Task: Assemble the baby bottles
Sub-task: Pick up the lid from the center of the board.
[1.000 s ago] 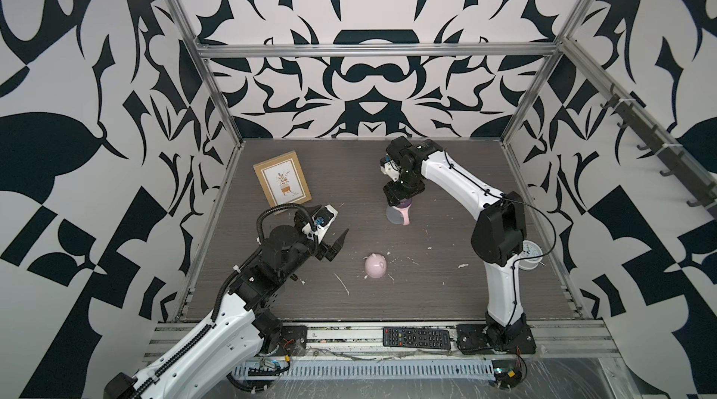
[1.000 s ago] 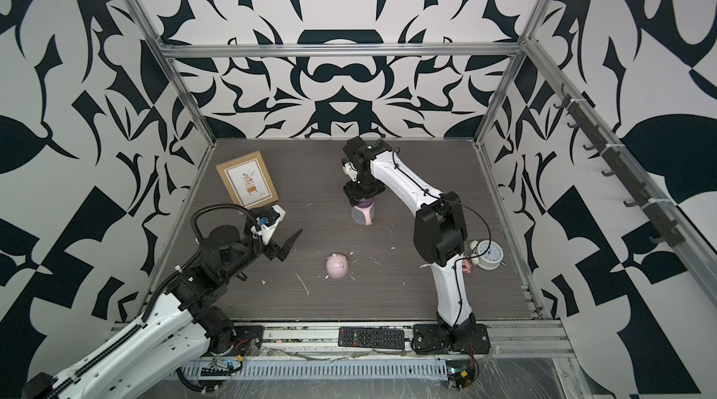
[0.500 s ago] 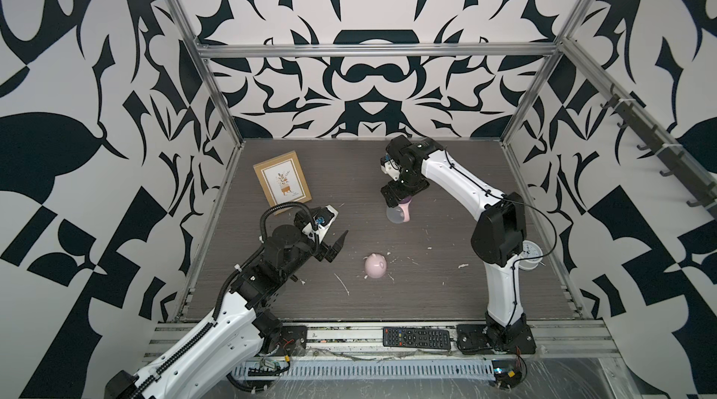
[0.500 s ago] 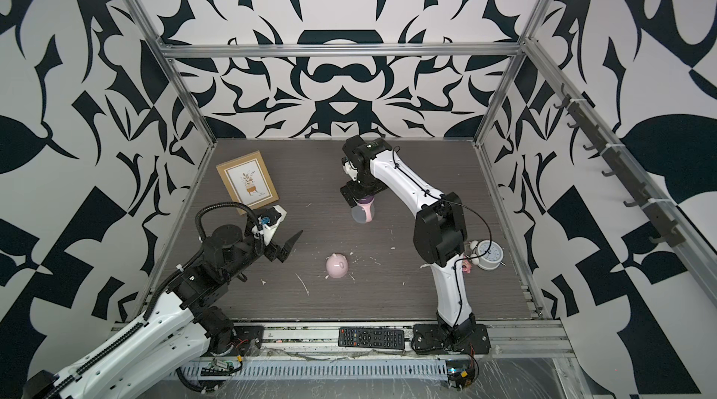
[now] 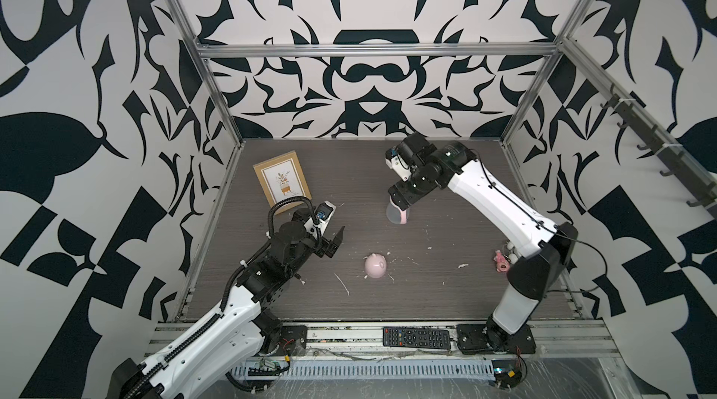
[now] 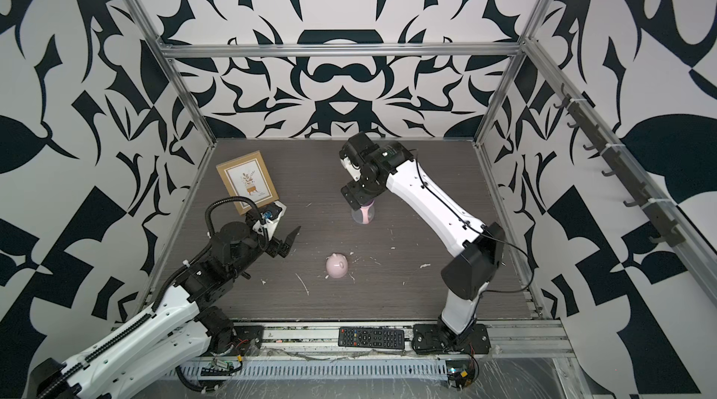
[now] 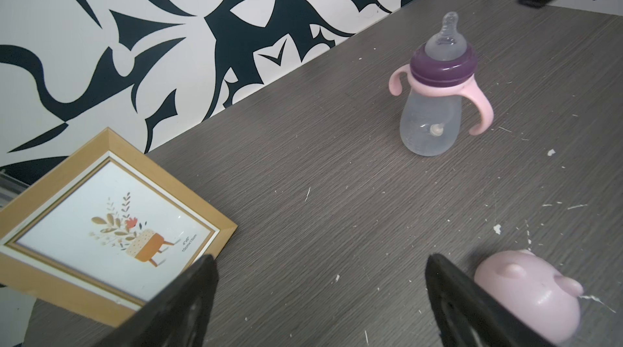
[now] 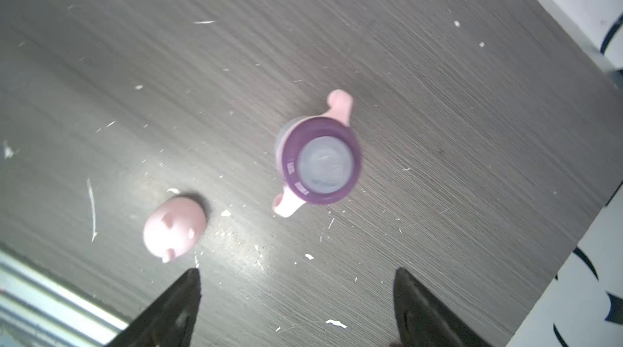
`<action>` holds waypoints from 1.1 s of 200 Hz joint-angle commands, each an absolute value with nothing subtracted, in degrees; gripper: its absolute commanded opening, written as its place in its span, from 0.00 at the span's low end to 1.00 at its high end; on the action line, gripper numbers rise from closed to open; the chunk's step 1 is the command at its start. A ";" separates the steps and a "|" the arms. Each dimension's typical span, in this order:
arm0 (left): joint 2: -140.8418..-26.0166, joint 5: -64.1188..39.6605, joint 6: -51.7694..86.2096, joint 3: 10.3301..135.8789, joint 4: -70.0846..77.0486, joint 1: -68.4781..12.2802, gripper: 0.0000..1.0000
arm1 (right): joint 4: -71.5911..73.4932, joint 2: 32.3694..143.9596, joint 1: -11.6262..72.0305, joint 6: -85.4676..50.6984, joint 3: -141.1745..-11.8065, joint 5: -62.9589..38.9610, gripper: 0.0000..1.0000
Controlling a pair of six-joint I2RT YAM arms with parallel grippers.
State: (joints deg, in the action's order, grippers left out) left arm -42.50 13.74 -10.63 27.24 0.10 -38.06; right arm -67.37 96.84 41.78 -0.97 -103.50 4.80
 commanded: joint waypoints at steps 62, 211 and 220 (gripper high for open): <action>-42.68 17.84 -4.00 29.46 -2.40 -38.10 0.99 | -48.54 86.96 55.04 -16.25 -72.48 -3.49 0.78; -37.95 19.63 -1.25 29.09 -8.55 -38.10 0.99 | -35.22 103.90 58.09 -20.03 -69.91 2.05 0.81; -38.09 19.64 -1.37 29.15 -8.55 -38.08 0.99 | -34.47 104.30 58.23 -20.15 -69.87 1.68 0.80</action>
State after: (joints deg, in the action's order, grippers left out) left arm -38.22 18.76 -2.33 27.53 -7.99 -38.06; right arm -36.82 104.36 57.65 -19.20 -67.99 1.28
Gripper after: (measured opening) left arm 0.995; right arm 0.807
